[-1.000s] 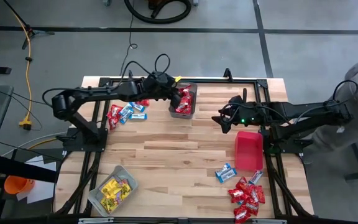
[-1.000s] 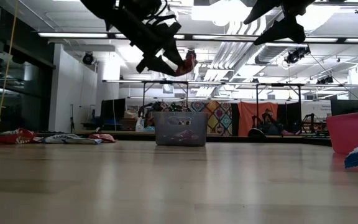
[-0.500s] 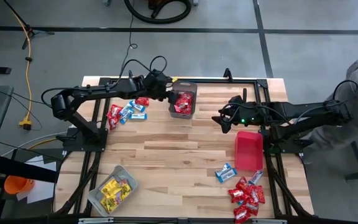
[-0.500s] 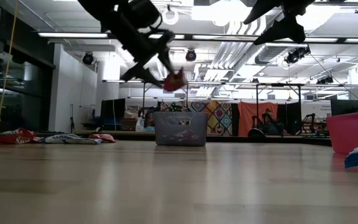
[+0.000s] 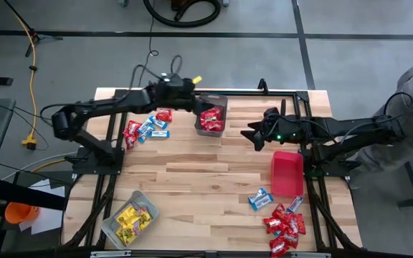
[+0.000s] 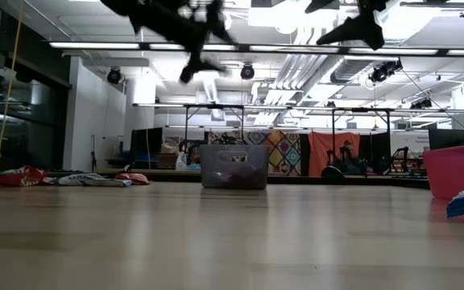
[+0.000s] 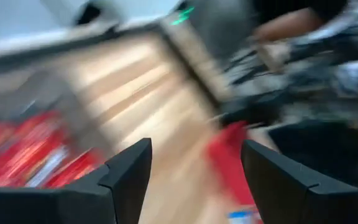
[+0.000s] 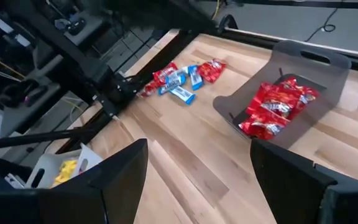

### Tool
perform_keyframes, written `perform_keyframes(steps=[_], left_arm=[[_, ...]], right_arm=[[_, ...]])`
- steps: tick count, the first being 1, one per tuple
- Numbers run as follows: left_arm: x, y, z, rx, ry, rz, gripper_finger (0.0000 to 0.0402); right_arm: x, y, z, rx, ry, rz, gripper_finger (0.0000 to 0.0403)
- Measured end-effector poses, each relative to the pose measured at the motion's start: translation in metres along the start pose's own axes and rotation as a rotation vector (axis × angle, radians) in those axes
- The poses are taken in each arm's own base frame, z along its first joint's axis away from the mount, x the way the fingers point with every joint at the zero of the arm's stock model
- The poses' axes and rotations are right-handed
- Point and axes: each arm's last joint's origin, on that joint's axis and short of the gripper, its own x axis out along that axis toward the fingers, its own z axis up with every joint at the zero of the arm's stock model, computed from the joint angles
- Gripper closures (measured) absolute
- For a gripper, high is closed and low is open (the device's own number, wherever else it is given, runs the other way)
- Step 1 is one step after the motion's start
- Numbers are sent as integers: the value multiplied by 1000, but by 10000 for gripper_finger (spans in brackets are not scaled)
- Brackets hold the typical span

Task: Sort candy
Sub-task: Put the red candy pack into the black bin

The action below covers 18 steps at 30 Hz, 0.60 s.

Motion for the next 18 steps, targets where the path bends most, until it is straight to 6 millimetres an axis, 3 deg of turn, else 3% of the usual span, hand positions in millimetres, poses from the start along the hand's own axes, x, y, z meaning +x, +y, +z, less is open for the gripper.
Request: perform_keyframes(steps=[6, 9, 14, 18], left_arm=[[-64, -58, 5, 237, -160, -192, 168], [-97, -80, -7, 369, -208, -287, 168], [-129, -90, -46, 430, -253, -341, 168], [-137, -81, -79, 397, -327, -325, 168]], right_arm=[[-1, 4, -2, -12, 5, 33, 124], [-2, 7, -1, -27, -7, 55, 124], [-1, 10, 0, -38, -30, 78, 124], [-1, 11, 1, -38, -35, 82, 124]])
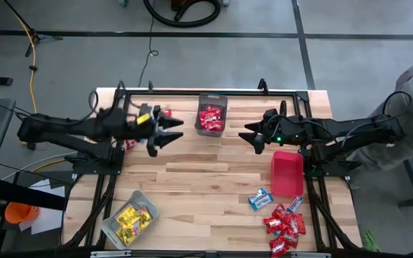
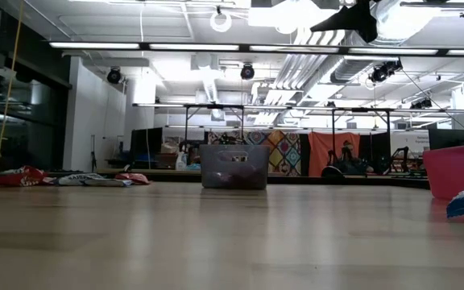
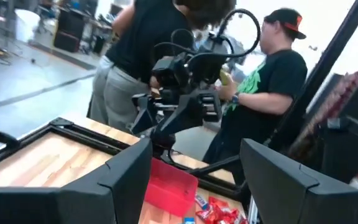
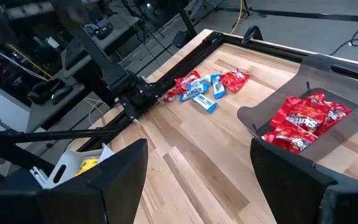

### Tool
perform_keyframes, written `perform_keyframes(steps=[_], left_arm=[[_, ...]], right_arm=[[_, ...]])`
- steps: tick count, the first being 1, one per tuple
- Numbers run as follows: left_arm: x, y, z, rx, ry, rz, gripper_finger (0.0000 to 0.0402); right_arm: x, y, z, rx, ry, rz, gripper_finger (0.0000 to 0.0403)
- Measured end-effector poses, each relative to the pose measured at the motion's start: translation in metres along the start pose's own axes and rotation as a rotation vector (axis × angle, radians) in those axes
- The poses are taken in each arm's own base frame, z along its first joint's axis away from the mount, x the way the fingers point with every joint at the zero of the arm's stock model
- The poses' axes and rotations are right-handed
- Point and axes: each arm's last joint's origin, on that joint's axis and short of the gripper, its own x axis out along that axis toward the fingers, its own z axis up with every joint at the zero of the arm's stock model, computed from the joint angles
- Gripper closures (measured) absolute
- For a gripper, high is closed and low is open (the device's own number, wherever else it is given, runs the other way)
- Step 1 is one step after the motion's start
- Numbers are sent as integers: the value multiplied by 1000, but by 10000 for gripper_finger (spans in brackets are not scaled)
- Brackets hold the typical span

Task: Sort candy
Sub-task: Put the red candy pack into the black bin

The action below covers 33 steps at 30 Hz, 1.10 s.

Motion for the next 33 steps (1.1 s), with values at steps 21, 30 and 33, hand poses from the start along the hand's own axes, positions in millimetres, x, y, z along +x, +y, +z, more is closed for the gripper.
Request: perform_keyframes(steps=[21, 30, 33], left_arm=[[-12, 8, -47, -151, -72, 56, 168], [-12, 9, -51, -178, -36, 71, 168], [-12, 9, -51, -183, -30, 73, 168]], right_arm=[[-10, 19, -26, 246, 470, 324, 124], [-41, 70, -103, 373, 801, 273, 124], [-41, 81, -138, 418, 893, 160, 124]])
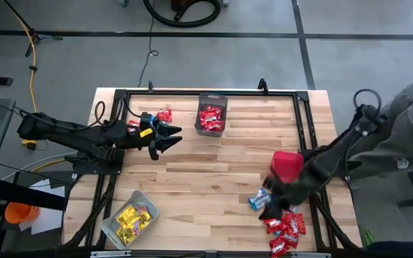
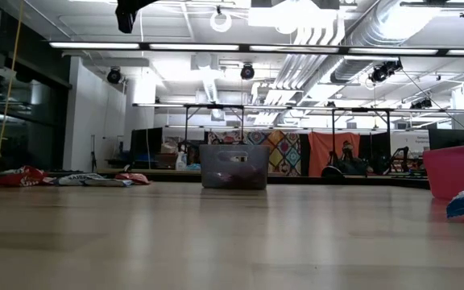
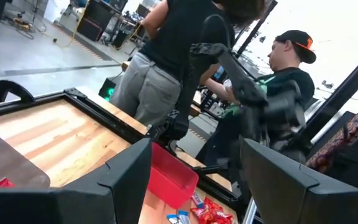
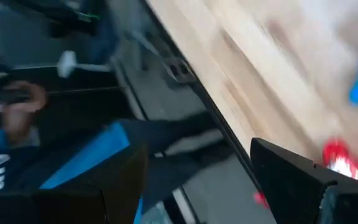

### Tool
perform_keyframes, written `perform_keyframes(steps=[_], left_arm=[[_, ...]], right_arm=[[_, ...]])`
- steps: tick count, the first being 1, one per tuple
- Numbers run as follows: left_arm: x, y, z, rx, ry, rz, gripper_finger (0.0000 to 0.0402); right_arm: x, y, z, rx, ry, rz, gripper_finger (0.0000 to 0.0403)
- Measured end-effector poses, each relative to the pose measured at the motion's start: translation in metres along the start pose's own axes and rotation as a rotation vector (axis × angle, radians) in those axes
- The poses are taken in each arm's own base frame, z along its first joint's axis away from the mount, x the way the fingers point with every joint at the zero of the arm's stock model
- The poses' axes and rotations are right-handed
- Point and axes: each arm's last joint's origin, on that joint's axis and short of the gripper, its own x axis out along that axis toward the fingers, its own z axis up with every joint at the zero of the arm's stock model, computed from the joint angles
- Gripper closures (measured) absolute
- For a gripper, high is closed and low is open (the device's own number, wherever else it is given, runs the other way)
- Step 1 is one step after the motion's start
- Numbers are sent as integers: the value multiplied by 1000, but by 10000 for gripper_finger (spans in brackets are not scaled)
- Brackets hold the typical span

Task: Sort candy
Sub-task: Put the red candy pack into the black bin

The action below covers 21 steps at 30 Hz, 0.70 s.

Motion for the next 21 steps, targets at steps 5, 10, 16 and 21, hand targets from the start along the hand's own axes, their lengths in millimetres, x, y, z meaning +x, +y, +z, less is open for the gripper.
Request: perform_keyframes(steps=[5, 10, 16, 21], left_arm=[[0, 0, 0, 1, 4, 2, 168], [0, 0, 0, 2, 4, 3, 168], [0, 0, 0, 2, 4, 3, 168], [0, 0, 0, 1, 4, 3, 168]], right_arm=[[43, -13, -22, 87, 200, -234, 124], [63, -19, -25, 9, 228, -625, 124], [95, -14, -31, -123, 296, -720, 124], [120, -24, -42, -139, 362, -767, 124]])
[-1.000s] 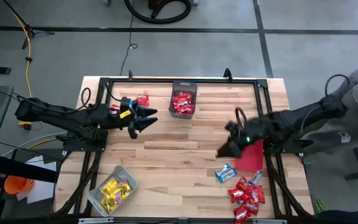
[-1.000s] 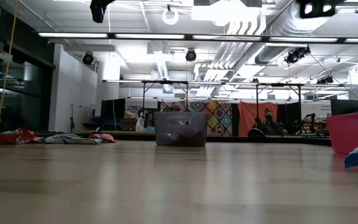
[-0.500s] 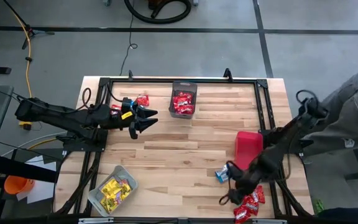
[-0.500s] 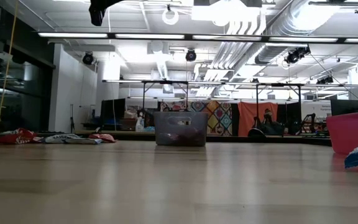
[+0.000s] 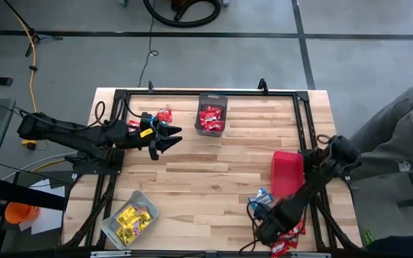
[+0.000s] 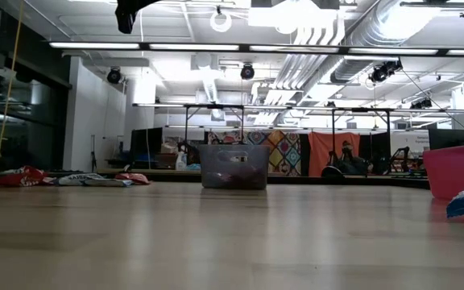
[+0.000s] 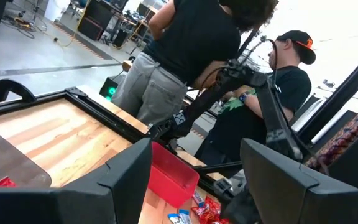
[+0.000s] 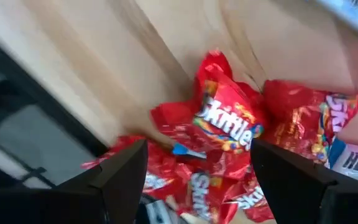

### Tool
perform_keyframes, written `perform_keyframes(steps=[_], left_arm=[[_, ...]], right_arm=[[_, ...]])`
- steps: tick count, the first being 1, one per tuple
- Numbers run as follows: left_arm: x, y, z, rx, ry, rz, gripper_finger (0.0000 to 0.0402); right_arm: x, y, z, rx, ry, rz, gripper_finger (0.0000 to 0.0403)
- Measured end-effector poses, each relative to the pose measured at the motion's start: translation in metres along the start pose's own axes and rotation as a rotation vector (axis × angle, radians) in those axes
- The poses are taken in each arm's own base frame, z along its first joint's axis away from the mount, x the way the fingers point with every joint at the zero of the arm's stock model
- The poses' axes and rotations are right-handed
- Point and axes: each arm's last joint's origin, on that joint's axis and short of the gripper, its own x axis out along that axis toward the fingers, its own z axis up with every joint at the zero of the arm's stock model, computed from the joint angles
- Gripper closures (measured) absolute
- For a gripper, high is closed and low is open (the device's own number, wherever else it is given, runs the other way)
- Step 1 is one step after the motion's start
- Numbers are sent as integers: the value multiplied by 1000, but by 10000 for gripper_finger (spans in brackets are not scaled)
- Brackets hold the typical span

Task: Sort candy
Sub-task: Put the red candy pack into the black bin

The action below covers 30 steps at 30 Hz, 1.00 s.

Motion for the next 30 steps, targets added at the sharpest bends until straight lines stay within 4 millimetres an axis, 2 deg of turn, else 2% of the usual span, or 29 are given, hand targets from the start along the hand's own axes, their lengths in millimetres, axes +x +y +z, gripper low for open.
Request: perform_keyframes(steps=[9, 12, 15, 19, 20, 21, 24, 27, 30], left_arm=[[0, 0, 0, 0, 1, 1, 168], [0, 0, 0, 1, 5, 4, 168], [0, 0, -1, 2, 5, 4, 168], [0, 0, -1, 2, 5, 4, 168], [0, 0, -1, 2, 5, 4, 168], [0, 0, -1, 3, 6, 4, 168], [0, 0, -1, 3, 6, 4, 168], [0, 0, -1, 4, 5, 4, 168], [0, 1, 0, 5, 3, 7, 168]], right_arm=[[20, -1, 1, 23, -38, -103, 124], [22, -1, 2, 11, -53, -111, 140], [22, -1, 2, -24, -50, -109, 202], [22, -1, 2, -34, -48, -112, 353], [21, -1, 2, -36, -47, -111, 377], [19, -1, 2, -40, -47, -105, 385], [-1, 2, 0, -63, -73, -75, 378], [-41, 4, -4, -156, -136, -13, 397], [-85, 0, -6, -286, -261, 70, 393]])
